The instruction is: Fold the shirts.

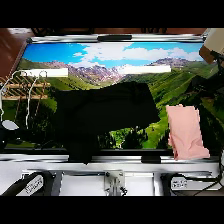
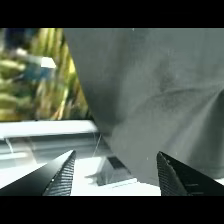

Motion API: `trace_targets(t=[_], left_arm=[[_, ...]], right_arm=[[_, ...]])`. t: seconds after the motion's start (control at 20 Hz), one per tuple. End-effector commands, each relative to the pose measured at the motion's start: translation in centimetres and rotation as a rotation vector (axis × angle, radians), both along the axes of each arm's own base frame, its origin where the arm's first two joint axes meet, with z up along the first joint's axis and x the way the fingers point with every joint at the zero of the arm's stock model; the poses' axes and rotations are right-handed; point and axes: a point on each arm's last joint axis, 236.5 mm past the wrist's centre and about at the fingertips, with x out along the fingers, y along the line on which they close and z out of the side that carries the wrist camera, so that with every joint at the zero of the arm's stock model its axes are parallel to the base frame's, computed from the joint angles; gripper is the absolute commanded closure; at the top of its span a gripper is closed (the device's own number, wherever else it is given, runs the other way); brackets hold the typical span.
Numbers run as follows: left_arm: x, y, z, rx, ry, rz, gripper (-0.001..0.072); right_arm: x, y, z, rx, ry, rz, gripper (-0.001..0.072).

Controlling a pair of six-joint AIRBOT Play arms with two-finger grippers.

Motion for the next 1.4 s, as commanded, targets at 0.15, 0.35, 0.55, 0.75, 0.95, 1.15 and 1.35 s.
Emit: trace_targets(t=[0.15,0.35,0.55,0.75,0.95,1.15,1.35], left_arm=[[2.5,-0.8,-1.6,0.047,-0.099,0.039,0.0289],[3.8,-0.9,-1.8,0.078,-0.137,0.072,0.068],[3.7,-1.1,-1.4,0.07,-0.137,0.051,0.068],[3.6,-1.2,-1.1,0.064,-0.132,0.037,0.0679],[3.4,-1.3,-1.1,0.06,-0.127,0.034,0.068],[3.4,-1.3,-1.1,0.06,-0.127,0.034,0.0679],[3.4,-1.3,-1.1,0.057,-0.127,0.036,0.0679]], right_arm=[[-0.4,0.2,-0.9,0.019,0.033,-0.036,0.0127],[-3.8,3.0,-6.4,0.046,0.214,0.035,0.0126],[-3.6,7.0,-11.8,0.037,0.201,0.115,0.0126],[-3.1,9.0,-15.3,0.043,0.232,0.117,0.0127],[-3.5,10.2,-17.5,0.104,0.302,0.103,0.0127],[-3.2,10.3,-18.4,0.1,0.304,0.091,0.0127],[-3.3,11.0,-19.4,0.089,0.325,0.1,0.0127]])
